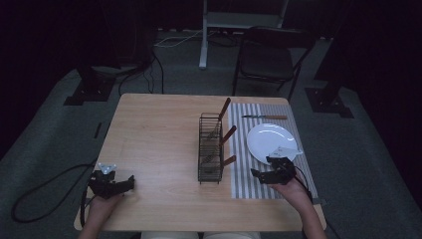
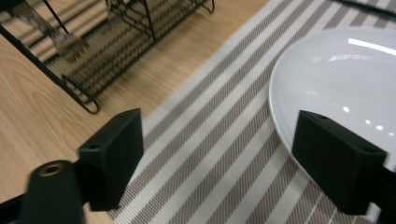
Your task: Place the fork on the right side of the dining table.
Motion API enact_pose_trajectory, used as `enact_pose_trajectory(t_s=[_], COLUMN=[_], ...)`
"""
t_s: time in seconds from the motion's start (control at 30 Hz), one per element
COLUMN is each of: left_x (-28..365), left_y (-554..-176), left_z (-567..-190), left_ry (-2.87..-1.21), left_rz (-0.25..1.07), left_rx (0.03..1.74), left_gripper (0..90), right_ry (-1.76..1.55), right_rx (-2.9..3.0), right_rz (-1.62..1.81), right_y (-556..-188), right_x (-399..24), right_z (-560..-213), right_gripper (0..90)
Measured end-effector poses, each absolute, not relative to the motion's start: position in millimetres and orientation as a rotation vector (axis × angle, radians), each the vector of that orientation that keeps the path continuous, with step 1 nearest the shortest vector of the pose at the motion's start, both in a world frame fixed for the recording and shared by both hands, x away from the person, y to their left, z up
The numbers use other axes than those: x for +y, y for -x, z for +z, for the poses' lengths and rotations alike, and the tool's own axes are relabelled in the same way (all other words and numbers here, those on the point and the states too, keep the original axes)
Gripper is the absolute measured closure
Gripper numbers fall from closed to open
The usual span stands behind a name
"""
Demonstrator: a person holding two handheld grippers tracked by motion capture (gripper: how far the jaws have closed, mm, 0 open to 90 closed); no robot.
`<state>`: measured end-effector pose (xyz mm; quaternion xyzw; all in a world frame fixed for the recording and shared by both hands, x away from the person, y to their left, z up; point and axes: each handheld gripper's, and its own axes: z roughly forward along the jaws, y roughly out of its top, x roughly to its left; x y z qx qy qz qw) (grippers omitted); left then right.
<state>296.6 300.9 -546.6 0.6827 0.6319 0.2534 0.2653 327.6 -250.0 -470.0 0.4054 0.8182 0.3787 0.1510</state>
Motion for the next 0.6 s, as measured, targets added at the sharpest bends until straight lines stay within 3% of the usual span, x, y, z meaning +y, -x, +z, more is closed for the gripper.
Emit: enact_pose_trajectory(t_s=[0.6], left_x=[300.9], left_y=[-296.6], left_z=[-546.6], left_ry=[-1.846], left_rz=[0.685], left_rx=[1.707], left_gripper=[0.1], right_ry=[-1.083], right_rx=[2.327], right_rz=[1.171], right_y=[-346.7], right_x=[-230.6], right_z=[-434.4], right_gripper=[20.9])
